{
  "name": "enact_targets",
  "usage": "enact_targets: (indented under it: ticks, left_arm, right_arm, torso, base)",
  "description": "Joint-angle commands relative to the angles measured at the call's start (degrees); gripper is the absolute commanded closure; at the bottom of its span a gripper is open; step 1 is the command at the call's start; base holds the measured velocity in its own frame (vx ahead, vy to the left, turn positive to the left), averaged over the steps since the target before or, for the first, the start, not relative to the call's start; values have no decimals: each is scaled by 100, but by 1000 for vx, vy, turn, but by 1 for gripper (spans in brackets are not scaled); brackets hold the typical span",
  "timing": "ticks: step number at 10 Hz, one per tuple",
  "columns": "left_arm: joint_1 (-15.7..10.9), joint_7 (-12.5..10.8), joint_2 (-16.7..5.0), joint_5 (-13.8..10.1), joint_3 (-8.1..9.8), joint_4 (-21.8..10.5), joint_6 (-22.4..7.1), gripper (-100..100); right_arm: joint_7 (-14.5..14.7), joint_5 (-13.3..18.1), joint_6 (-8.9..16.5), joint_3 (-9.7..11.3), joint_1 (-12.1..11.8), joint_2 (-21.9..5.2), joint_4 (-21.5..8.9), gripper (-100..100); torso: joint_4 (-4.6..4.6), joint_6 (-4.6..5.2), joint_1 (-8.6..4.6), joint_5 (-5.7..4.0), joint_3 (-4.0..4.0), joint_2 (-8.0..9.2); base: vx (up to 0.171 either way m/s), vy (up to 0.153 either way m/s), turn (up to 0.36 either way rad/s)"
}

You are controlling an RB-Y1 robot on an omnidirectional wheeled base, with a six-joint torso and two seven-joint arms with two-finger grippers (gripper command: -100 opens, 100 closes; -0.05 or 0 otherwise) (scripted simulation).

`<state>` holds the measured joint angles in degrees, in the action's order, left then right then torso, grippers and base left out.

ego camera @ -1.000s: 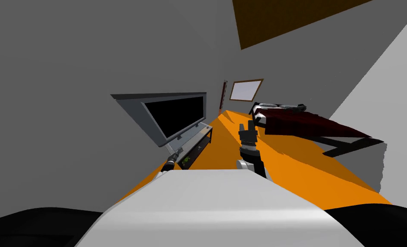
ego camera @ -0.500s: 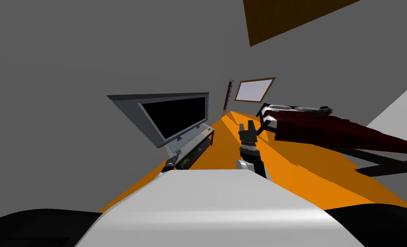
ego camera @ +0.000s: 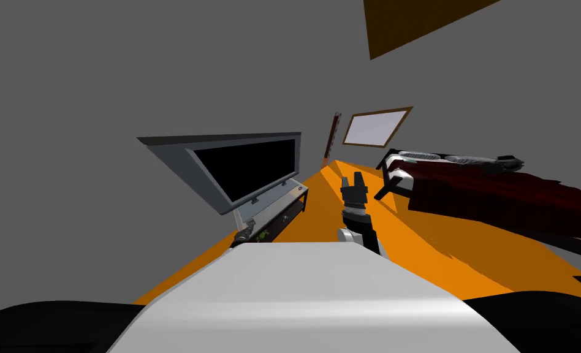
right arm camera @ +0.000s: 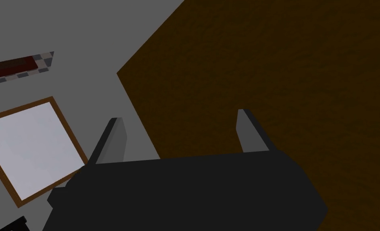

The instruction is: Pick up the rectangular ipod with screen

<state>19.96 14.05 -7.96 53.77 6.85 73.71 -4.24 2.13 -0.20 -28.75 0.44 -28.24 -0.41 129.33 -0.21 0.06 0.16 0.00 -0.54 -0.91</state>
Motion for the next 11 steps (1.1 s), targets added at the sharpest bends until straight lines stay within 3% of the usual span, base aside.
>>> enact_targets:
  ticks: [1, 6, 7, 8, 9, 10, 11]
  left_arm:
    - [-98, 69, 77, 224, 169, -282, 107, -100]
    - [-294, 169, 129, 589, 394, -764, 238, -100]
    - [-278, 154, 123, 548, 380, -722, 228, -100]
    - [-285, 161, 126, 559, 389, -736, 240, 0]
    - [-489, 381, 25, 324, 282, -992, 371, -100]
    - [-489, 381, 25, 324, 282, -992, 371, -100]
    - [-693, 602, -76, 91, 177, -1221, 504, -100]
  right_arm:
    - [0, 0, 0, 0, 0, 0, 0, 0]
    - [0, 0, 0, 0, 1, 0, 0, 0]
    - [0, 0, 0, 0, 1, 0, 0, 0]
    - [0, 0, 0, 0, 2, 0, 0, 0]
    - [0, 0, 0, 0, 2, -1, 0, 0]
    - [0, 0, 0, -1, 1, 0, 0, 0]
    - [0, 0, 0, 0, 2, 0, 0, 0]
  torso:
    - [0, 0, 0, 0, 0, 0]
    - [4, 1, 14, 3, 10, 18]
    - [4, 0, 15, 3, 13, 25]
    - [8, 2, 20, 4, 23, 43]
    - [10, 1, 27, 5, 28, 50]
    - [9, -2, 21, 4, 26, 46]
    - [9, 1, 17, 3, 24, 43]
  base:
    - [130, -66, 102]
    - [101, -47, 65]
    - [12, -23, 37]
    - [0, 0, 0]
    - [24, -27, 233]
    - [31, -37, 150]
    - [37, -40, 221]
